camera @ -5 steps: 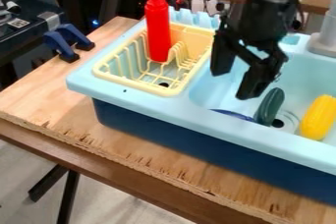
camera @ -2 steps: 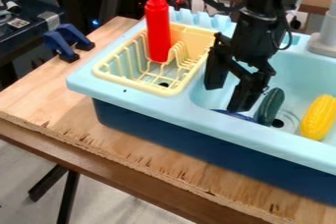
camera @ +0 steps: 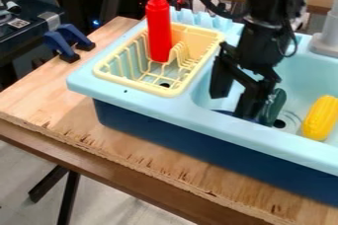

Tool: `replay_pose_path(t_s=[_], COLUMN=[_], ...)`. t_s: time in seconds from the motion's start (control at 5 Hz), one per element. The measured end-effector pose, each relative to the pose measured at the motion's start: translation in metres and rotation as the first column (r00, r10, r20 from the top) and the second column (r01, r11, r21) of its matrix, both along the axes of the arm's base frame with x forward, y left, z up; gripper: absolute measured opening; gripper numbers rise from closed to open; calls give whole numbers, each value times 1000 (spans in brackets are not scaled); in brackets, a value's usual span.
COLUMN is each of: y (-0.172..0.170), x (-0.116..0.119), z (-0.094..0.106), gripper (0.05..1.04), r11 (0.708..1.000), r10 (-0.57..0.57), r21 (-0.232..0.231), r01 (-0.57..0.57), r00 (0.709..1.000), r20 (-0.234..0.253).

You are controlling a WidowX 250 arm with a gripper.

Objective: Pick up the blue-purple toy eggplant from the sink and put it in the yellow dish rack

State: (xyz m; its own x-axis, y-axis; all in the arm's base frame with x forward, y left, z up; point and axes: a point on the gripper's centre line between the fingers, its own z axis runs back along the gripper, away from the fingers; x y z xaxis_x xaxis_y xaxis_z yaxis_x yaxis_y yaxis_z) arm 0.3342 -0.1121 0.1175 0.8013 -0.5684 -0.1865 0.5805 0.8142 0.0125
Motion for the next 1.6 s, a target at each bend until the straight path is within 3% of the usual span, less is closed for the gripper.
replay_pose_path(t_s=[0.4, 0.8, 1.0, 1.2, 1.4, 1.6], y=[-6, 8, 8, 2, 1, 2], x=[-7, -5, -5, -6, -8, -13], z=[-11, -21, -29, -29, -30, -19], gripper=[1002, 1002, 930, 691, 663, 663], r11=[1000, 998, 996, 997, 997, 977], r10=[-3, 52, 60, 32, 59, 199], r21=[-12, 43, 73, 69, 62, 69], r01=[2, -49, -51, -24, -55, -202], r00=[999, 995, 991, 993, 996, 979], r20=[-34, -79, -121, -116, -65, 50])
